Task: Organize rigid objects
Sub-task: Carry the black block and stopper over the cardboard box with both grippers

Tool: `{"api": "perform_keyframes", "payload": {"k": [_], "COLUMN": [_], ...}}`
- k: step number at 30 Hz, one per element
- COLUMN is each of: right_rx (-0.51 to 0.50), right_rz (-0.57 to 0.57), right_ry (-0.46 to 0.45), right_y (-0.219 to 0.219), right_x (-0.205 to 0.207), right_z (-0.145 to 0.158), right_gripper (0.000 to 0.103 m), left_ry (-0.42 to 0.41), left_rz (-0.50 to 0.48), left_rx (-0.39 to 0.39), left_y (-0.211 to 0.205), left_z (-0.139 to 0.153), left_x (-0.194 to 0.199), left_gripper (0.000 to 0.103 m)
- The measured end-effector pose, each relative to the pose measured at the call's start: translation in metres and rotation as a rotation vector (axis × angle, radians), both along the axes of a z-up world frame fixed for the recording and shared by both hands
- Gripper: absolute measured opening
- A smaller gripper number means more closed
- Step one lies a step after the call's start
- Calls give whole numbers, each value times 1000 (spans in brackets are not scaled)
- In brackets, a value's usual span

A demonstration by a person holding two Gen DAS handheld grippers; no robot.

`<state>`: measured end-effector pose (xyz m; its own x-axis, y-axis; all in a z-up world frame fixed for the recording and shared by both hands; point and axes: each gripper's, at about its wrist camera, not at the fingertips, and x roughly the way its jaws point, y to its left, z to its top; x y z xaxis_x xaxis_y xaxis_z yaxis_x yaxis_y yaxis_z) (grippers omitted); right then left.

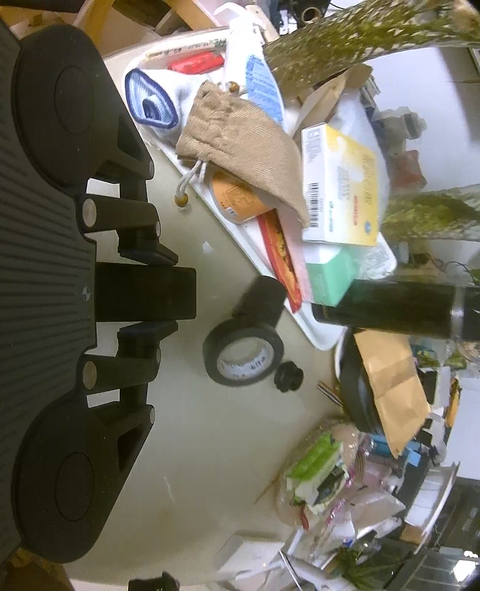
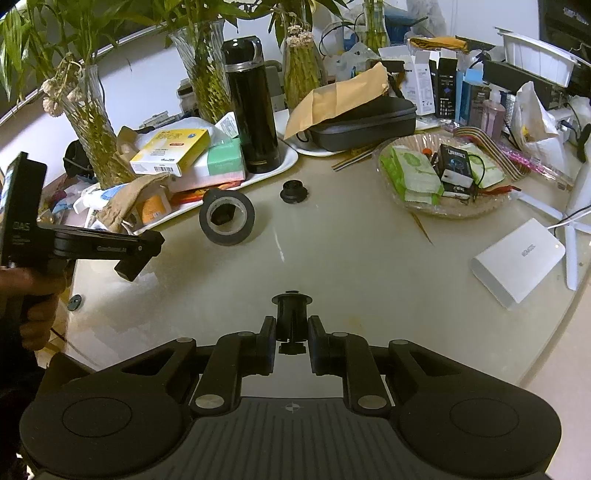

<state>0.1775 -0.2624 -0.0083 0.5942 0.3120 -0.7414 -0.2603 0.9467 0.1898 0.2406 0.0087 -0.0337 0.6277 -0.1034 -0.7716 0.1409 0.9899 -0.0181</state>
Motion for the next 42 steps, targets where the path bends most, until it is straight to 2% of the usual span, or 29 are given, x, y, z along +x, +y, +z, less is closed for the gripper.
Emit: {"api": "perform_keyframes", "payload": {"k": [12,23,30,42], "right_rx": [4,-32,-41,-28], "right_rz": [28,75,102,109], "right_ry": [-31,-24,-18,-4], "right_y": [7,12,16,14], "right_x": [-20,-46,-65,-92], "right_z": [30,42,44,44], "right_gripper": [20,20,20,20], "left_ry": [-35,-74,-68,-5], "left_rz": [-60,-143,-214,-366], "left_rx": [-21,-45,-53,-46], "left_y": [-8,-17,-28,-50], "left_z": [38,66,69,59], "left_x": [-35,-79,-108,-147], "left_gripper": [31,31,31,31]}}
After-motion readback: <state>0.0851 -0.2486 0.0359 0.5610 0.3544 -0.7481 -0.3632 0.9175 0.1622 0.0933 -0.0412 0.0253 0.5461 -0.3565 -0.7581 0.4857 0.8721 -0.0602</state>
